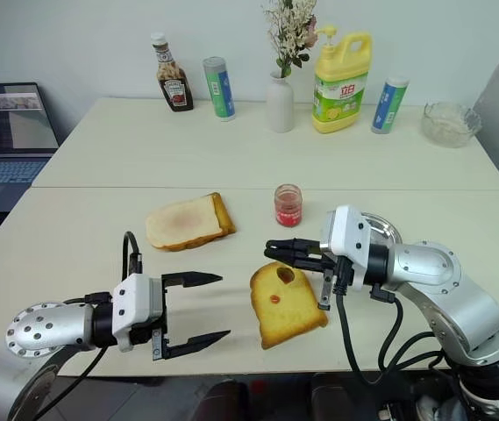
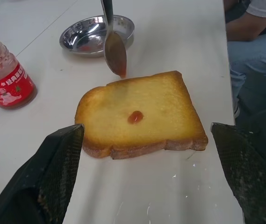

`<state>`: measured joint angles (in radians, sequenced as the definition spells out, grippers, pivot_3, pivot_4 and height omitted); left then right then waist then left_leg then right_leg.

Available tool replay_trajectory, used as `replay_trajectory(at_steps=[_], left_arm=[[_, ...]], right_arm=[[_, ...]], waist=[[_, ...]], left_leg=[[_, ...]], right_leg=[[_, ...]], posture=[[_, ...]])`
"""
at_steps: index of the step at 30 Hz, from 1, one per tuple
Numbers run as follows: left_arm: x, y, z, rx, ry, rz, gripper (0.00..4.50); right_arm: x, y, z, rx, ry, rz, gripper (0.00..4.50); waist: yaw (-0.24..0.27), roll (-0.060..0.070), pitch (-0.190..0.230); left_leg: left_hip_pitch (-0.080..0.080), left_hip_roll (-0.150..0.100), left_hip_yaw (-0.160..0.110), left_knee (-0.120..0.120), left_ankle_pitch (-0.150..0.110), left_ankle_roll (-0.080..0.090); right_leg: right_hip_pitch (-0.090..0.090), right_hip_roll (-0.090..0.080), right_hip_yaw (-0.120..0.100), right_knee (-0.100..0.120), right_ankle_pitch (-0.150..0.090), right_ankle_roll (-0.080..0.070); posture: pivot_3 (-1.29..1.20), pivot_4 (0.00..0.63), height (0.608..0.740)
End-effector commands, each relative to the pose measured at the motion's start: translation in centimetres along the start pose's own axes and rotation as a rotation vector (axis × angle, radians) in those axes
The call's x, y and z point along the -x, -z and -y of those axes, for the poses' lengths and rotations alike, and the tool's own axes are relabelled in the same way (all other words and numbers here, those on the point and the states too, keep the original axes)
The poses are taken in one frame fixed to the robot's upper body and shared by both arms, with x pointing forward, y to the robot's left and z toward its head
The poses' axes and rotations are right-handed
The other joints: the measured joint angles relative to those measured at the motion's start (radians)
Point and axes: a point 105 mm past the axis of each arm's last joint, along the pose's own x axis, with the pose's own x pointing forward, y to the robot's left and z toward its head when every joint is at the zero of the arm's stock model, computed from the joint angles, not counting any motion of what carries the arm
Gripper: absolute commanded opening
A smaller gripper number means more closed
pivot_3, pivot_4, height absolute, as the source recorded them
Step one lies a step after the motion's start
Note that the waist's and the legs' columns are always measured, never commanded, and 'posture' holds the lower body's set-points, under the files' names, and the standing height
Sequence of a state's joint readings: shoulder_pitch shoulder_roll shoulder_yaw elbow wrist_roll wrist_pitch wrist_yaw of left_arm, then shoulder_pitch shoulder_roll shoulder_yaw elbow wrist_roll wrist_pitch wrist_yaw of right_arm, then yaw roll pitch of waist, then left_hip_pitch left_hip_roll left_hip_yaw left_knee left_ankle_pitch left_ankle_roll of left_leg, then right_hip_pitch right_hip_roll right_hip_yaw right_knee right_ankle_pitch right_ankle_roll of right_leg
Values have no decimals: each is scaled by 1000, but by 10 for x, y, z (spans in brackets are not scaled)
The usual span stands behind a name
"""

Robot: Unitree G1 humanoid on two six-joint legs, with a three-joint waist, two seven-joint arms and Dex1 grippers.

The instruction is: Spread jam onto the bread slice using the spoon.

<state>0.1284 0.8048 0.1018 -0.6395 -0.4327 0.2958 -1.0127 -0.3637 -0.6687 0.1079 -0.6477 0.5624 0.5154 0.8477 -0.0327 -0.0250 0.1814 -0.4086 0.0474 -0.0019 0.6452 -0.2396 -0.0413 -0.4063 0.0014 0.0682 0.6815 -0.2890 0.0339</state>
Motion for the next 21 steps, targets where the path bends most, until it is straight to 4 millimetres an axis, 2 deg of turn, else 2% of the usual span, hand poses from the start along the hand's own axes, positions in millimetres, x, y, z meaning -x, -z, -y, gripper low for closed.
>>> replay_trajectory(at_steps=[1,8,13,16,21], left_arm=[[0,-5,0,-37,4,9,4500],[-1,-5,-1,-44,11,10,4500],[-3,-5,-2,-48,14,13,4500],[-4,-5,-2,-49,14,14,4500],[-3,-3,-3,-43,-3,14,4500]], right_arm=[[1,-9,-2,58,-16,18,25],[0,-18,-2,55,-24,45,25],[0,-15,2,24,9,52,25],[6,-1,13,-113,120,79,25],[25,23,38,-457,384,205,25]], waist=[[0,0,0],[0,0,0],[0,0,0],[1,-2,-1],[1,-4,-2]], left_leg=[[0,0,0,0,0,0],[0,0,0,0,0,0],[0,0,0,0,0,0],[0,0,-1,0,0,0],[1,0,0,1,0,0]], right_leg=[[0,0,0,0,0,0],[0,0,0,0,0,0],[0,0,0,0,0,0],[1,0,0,0,0,0],[1,0,1,1,0,0]], posture=[[0,150,740],[0,150,740],[0,150,740],[0,150,740],[0,150,740]])
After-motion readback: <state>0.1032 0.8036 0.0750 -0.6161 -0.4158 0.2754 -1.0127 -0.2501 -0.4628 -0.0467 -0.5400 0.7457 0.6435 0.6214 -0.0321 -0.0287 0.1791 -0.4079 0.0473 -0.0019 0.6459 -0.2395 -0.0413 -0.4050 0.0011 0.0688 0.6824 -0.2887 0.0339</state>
